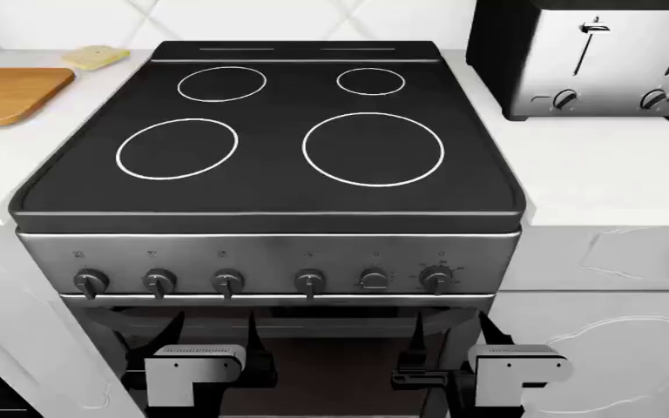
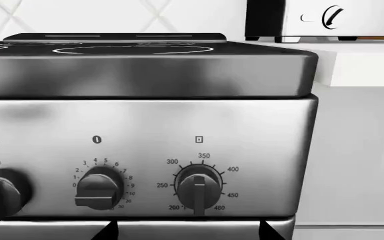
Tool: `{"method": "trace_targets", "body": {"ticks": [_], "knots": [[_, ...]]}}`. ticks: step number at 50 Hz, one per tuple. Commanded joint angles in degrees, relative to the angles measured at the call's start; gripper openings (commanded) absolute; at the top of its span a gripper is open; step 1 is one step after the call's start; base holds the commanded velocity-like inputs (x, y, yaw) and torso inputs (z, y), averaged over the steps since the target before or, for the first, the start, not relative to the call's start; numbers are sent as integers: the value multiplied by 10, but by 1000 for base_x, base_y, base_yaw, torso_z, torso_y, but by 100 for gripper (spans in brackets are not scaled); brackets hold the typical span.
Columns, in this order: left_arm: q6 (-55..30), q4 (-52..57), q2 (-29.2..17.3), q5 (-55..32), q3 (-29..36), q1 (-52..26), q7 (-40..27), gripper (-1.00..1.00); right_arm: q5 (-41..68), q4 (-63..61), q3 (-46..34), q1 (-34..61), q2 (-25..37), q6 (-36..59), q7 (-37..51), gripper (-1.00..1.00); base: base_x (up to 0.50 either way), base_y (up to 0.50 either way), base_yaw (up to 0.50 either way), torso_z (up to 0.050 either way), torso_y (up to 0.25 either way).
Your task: From the different types of pastries on the counter, select a croissant and place it on the cutting board. Then retrieve a jar of jam from the cabinet and place it alongside the croissant on the cutting board.
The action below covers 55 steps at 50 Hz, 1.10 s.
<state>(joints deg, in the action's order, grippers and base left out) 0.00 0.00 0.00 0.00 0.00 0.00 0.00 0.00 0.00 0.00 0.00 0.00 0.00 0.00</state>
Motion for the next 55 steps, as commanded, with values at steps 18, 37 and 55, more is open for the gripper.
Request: {"method": "trace_targets", "body": {"ticks": [18, 37, 55], "knots": [[-15, 41, -39, -29, 44, 15, -21, 100, -25, 22, -61, 24, 34, 24, 59, 100, -79, 278, 0, 0, 0], [-21, 42, -53, -43, 58, 13, -35, 100, -46, 24, -89, 28, 49, 23, 90, 100, -27, 500, 0, 0, 0], [-23, 44, -64, -54, 70, 11, -48, 100, -44, 11, -102, 15, 65, 27, 104, 100, 0, 500, 0, 0, 0]]}}
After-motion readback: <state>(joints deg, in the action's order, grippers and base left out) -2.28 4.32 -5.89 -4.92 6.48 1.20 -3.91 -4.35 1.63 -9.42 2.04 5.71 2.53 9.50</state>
